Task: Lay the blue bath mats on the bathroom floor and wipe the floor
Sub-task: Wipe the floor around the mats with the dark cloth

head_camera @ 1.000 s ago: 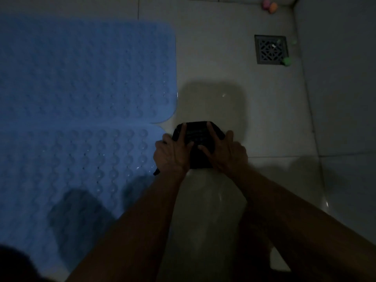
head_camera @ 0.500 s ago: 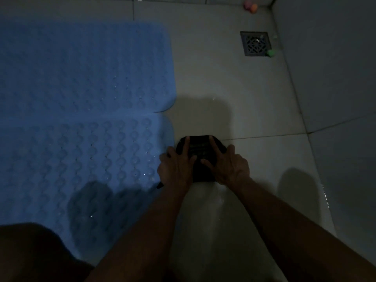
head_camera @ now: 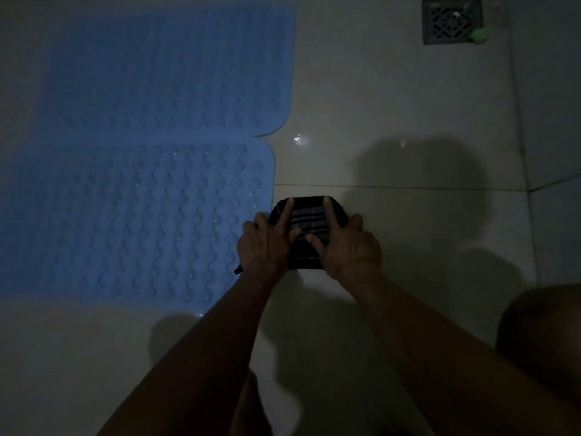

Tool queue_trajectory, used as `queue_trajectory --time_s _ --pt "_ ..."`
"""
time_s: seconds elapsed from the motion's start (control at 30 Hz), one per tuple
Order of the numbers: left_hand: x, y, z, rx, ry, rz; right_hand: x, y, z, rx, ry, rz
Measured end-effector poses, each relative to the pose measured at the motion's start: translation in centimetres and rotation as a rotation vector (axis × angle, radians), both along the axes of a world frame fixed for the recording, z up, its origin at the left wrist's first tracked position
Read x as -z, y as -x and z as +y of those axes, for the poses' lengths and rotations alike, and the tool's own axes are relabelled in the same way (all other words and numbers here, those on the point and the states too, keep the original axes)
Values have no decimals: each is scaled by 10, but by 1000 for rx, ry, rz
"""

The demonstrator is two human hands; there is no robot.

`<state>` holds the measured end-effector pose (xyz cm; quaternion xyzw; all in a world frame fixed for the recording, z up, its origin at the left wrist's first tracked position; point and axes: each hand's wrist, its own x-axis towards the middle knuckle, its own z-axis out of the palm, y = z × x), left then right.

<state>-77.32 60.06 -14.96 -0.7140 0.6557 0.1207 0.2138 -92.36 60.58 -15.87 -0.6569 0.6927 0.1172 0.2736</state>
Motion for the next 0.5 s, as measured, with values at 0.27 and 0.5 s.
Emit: queue_trajectory --time_s 0.27,0.5 --pt "2 3 28 -19 27 -9 5 3 25 -20 51 -36" --pt "16 -8 40 39 153 24 12 -3 39 33 108 -26"
